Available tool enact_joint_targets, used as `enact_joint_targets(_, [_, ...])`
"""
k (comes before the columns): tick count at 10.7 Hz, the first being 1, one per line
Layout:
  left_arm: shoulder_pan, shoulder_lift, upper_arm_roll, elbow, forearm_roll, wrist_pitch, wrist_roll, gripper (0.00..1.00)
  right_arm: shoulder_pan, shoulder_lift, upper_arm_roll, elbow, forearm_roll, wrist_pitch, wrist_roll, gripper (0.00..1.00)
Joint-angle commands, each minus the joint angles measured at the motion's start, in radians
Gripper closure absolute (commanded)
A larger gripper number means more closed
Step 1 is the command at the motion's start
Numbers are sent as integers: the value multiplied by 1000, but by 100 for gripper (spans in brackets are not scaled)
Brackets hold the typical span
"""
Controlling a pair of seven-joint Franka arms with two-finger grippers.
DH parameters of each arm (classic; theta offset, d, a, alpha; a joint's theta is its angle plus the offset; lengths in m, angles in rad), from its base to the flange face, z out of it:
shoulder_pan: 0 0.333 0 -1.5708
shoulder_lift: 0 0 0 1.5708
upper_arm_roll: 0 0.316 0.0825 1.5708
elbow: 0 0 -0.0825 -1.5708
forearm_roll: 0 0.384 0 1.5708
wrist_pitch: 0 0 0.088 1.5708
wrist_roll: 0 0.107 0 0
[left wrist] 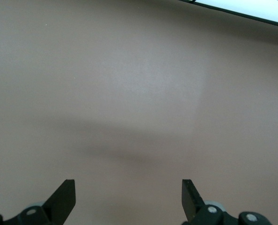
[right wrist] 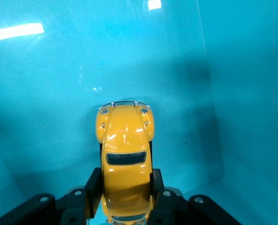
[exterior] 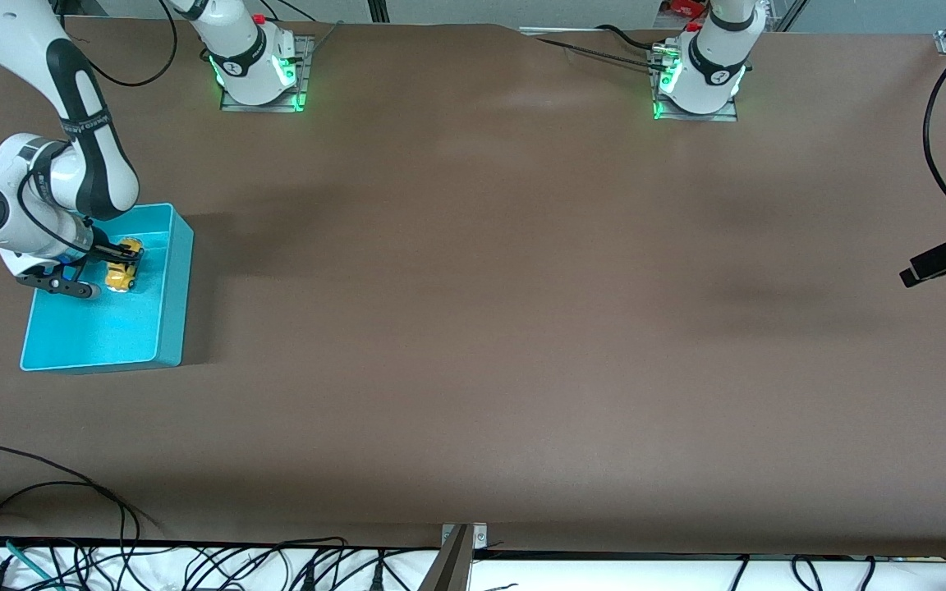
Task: Wind up and store yellow beetle car
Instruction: 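Lift the car with the right gripper and lower it into the box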
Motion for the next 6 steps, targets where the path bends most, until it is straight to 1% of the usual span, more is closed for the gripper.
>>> enact_joint_targets(1, [7,10,-1,11,-23,-6,25,0,-17,8,1,-11,-11,19,-37,78])
enact_joint_targets(2, [7,11,-3,13,-24,-6,25,0,-17,8,1,-8,-11,13,-37,56])
enact_joint_targets(3, [7,11,-1,11,-24,-6,25,0,-16,4,1,-5,-11,10,-37,14])
enact_joint_targets(4, [7,11,-3,11,-24,-6,25,0,-14,-7,2,-3,-11,10,-39,0])
enact_joint_targets(5, [7,11,-3,11,-24,-6,25,0,-13,-30,4,0,-11,-1,-41,0])
enact_joint_targets(6, [7,11,-3,11,-24,-6,25,0,-8,-59,5,24,-11,-78,-41,0])
